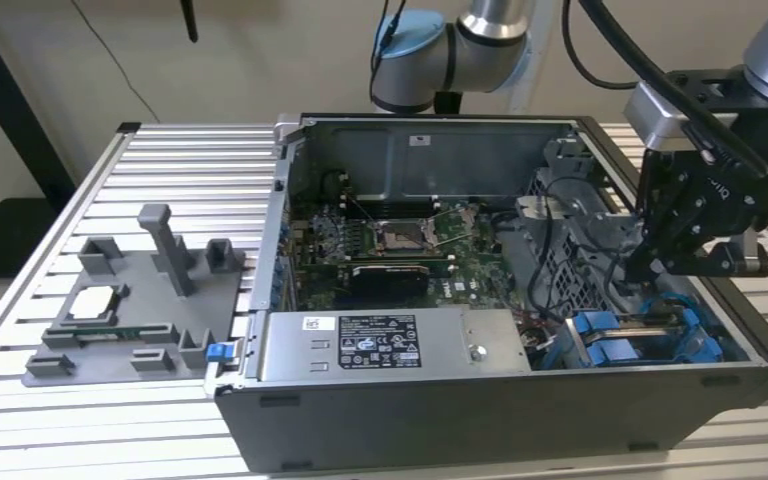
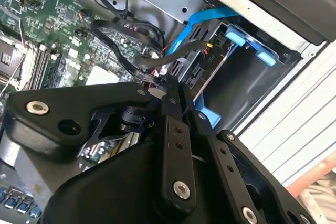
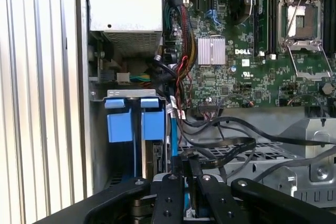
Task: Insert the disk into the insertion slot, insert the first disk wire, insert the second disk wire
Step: 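Insert the second disk wire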
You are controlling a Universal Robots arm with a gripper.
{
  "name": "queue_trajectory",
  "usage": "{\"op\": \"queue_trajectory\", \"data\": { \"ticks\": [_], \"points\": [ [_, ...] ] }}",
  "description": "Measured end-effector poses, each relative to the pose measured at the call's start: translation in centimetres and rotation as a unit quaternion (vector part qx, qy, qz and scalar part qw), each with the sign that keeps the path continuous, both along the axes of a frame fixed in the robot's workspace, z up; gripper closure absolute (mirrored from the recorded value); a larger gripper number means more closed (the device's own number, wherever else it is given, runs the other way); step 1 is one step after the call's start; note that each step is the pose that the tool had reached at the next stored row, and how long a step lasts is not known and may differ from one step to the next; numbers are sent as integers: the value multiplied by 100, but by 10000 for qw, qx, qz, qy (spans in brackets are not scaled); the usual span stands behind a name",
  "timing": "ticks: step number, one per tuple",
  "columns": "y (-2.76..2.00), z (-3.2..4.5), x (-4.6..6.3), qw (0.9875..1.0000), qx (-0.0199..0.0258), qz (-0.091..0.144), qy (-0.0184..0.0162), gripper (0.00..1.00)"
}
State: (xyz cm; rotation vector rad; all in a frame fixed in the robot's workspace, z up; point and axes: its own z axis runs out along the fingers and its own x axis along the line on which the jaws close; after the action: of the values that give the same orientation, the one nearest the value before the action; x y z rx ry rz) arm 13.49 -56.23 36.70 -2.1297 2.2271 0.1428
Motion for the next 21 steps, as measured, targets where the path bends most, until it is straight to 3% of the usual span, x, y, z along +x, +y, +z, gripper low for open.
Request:
{"op": "queue_trajectory", "data": {
  "ticks": [21],
  "points": [
    [0,-139,0,10000,-18,0,0,100]
  ]
}}
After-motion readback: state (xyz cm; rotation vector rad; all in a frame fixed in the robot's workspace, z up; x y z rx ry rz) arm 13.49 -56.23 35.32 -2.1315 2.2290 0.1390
